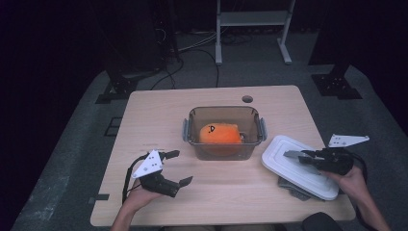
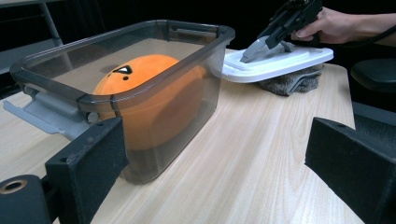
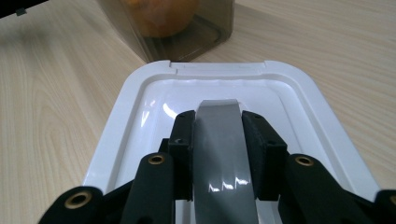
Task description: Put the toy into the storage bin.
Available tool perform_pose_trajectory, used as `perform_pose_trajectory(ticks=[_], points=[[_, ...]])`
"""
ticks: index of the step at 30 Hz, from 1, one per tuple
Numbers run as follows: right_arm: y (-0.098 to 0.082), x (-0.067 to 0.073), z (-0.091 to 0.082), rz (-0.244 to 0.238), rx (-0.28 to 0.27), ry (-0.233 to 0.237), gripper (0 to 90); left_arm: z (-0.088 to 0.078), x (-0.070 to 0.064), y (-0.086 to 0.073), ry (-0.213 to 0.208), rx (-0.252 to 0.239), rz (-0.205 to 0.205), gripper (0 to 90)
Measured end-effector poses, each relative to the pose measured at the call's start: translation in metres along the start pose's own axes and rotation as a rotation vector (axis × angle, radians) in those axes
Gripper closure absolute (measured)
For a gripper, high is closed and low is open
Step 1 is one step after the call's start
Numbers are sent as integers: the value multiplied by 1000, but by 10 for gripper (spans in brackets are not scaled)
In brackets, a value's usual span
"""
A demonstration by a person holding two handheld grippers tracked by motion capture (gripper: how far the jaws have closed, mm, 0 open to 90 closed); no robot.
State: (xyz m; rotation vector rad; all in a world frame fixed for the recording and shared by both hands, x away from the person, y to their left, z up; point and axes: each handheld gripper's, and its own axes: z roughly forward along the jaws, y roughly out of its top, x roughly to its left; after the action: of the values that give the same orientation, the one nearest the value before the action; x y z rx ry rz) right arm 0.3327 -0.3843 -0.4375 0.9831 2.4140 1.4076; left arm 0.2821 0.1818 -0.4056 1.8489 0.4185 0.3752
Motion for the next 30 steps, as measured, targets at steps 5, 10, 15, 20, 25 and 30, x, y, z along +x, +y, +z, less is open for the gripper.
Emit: perform_pose_trajectory(ticks=[5,10,15,20,25,30], points=[[4,2,-6,-8,-5,4,660,-1,0,0,0,2,0,45],[6,3,-13,-10,-16,0,660,0,0,0,-2,0,-1,45],[9,4,-18,-14,-14,-2,661,0,0,0,-1,0,-1,45],[11,5,-25,-23,-15,-8,661,0,0,0,-2,0,-3,45],[14,8,-32,-29,-25,-10,661,0,0,0,-3,1,-2,45],[19,12,-41,-45,-36,-14,661,0,0,0,-2,2,-2,45]])
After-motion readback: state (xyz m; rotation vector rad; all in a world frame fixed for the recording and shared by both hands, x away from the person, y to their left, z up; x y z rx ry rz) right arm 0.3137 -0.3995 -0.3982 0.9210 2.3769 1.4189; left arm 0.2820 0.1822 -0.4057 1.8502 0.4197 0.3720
